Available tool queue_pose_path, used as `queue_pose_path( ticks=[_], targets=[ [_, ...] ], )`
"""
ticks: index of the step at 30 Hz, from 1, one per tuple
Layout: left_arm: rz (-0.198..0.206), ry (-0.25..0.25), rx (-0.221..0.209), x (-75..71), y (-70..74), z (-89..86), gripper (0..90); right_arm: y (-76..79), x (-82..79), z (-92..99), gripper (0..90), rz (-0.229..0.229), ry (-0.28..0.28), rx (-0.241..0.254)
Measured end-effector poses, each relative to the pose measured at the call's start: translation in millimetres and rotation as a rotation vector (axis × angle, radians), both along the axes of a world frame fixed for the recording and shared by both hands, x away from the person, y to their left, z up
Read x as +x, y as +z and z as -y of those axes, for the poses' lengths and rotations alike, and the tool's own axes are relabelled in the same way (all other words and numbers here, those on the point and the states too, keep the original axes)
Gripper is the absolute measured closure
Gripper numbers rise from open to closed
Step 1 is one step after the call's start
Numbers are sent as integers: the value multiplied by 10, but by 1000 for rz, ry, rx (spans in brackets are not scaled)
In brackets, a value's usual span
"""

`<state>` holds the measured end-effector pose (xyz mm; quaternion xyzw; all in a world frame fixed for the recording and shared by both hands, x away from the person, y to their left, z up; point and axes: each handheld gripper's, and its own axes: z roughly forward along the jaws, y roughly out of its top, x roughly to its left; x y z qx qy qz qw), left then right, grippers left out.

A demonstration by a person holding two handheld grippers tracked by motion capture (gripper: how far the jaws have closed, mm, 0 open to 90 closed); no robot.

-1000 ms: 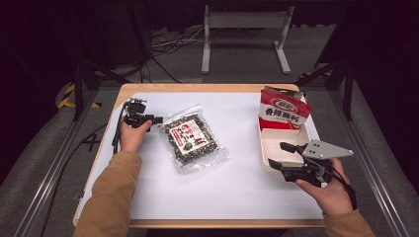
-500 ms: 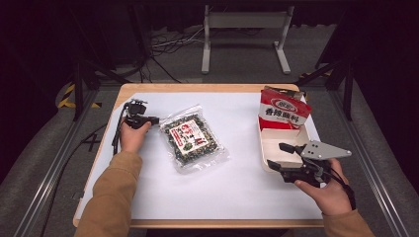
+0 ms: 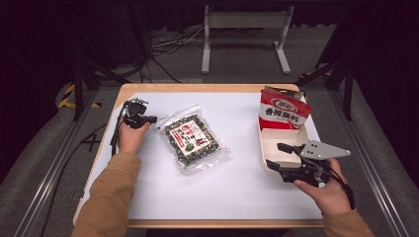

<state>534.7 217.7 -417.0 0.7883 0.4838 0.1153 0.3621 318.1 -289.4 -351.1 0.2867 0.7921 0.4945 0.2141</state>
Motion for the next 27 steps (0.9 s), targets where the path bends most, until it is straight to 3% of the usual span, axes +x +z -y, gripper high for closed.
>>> queue_pose_path(
  ticks=[6, 11, 19, 24, 27],
  targets=[
    [60, -25, -22, -119, 189, -7, 900, -6, 17, -27, 335, -4, 2, -1],
    [102, -46, -74, -253, 354, -27, 900, -9, 38, -59, 336, -4, 11, -3],
    [184, -116, -126, -481, 618, -40, 900, -12, 91, -105, 350, -12, 24, 4],
    [235, -159, -156, -629, 768, -2, 900, 15, 132, -160, 426, -34, 48, 8],
    [269, -185, -163, -710, 866, 26, 900, 29, 188, -214, 423, -44, 57, 11]
  ],
)
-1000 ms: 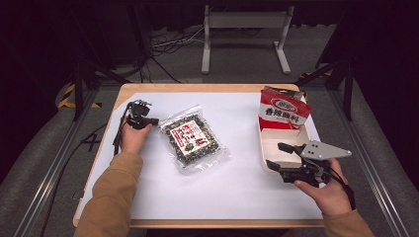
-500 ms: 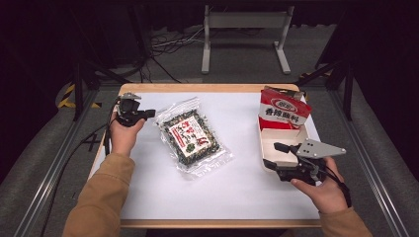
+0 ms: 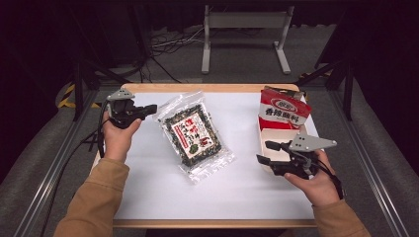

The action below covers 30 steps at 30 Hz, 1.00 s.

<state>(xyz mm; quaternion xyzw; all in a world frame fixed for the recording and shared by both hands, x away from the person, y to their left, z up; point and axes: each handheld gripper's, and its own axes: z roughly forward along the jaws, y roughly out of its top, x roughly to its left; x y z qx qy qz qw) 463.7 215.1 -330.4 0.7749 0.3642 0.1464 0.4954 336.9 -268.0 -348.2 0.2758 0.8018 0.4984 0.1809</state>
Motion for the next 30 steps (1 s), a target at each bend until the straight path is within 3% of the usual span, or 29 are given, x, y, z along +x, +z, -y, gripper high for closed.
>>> queue_pose_path(
  ticks=[7, 11, 14, 24, 30],
  targets=[
    [118, -68, -46, -298, 235, 98, 900, 16, 192, -223, 367, -21, 43, -15],
    [168, -104, -33, -458, 322, 185, 900, 42, 289, -331, 342, -24, 58, -18],
    [202, -126, -46, -580, 390, 227, 900, 78, 335, -402, 326, -17, 68, -26],
    [264, -210, -48, -894, 536, 379, 900, 147, 450, -555, 292, 1, 88, -42],
    [277, -252, -62, -1035, 578, 413, 900, 177, 508, -554, 278, 2, 84, -48]
  ],
)
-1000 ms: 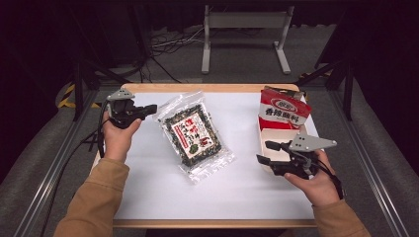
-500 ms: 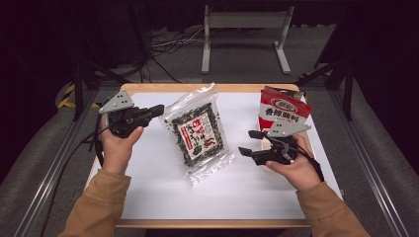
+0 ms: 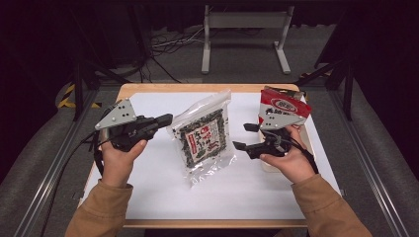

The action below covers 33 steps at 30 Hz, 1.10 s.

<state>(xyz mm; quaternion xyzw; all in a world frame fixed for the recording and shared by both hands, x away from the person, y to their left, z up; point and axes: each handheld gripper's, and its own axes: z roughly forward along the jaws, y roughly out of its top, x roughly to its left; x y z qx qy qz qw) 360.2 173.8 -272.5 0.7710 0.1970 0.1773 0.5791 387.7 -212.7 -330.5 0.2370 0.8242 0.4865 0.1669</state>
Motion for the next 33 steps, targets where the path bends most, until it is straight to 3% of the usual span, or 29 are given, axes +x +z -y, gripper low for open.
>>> queue_pose_path(
  ticks=[8, 25, 33],
  targets=[
    [10, -37, 1, -136, 34, 33, 900, 21, 152, -56, 245, -13, 29, -4],
    [-16, -73, -16, -129, 24, 31, 900, 12, 456, -245, 220, -13, 88, 1],
    [-8, -83, -39, -133, 23, 25, 900, 58, 464, -351, 210, -8, 157, 9]
  ],
)
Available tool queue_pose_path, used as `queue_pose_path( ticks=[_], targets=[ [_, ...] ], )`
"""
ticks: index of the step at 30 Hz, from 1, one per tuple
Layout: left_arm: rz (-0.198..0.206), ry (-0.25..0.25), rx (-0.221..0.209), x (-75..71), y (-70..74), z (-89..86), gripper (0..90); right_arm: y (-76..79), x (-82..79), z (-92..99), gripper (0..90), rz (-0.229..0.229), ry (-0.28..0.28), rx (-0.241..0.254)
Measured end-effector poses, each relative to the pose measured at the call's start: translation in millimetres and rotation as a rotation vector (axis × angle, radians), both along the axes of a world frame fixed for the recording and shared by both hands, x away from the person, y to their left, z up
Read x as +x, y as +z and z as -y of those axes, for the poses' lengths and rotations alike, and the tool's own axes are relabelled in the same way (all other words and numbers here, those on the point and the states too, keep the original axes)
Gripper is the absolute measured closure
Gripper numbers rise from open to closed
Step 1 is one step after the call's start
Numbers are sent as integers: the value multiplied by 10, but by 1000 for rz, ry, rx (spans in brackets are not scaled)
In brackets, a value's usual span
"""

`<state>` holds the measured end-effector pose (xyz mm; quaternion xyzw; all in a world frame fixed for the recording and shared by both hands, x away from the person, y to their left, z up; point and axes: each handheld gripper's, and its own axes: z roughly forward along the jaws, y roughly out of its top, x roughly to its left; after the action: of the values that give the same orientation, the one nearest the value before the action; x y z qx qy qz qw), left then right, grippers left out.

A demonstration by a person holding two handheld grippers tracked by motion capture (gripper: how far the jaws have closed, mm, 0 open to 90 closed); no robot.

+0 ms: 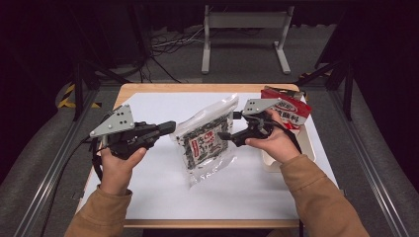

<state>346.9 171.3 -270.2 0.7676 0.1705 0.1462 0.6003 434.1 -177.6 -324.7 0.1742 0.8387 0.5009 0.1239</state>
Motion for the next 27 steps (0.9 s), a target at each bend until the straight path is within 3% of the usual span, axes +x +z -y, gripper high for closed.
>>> queue_pose_path(
  ticks=[6, 12, 20, 24, 27],
  targets=[
    [2, 0, 0, 12, -10, 8, 900, 80, -3, -39, 233, 2, 40, 35],
    [-6, 7, -27, 29, -19, -38, 900, 128, -73, -15, 296, 8, 66, 28],
    [6, 16, -55, 8, 2, -62, 900, 292, -207, 96, 556, -12, 105, -10],
    [9, 24, -60, 6, 6, -71, 900, 327, -261, 112, 677, -32, 165, -42],
    [10, 39, -63, 8, 12, -95, 900, 354, -316, 105, 723, -20, 203, -71]
  ],
)
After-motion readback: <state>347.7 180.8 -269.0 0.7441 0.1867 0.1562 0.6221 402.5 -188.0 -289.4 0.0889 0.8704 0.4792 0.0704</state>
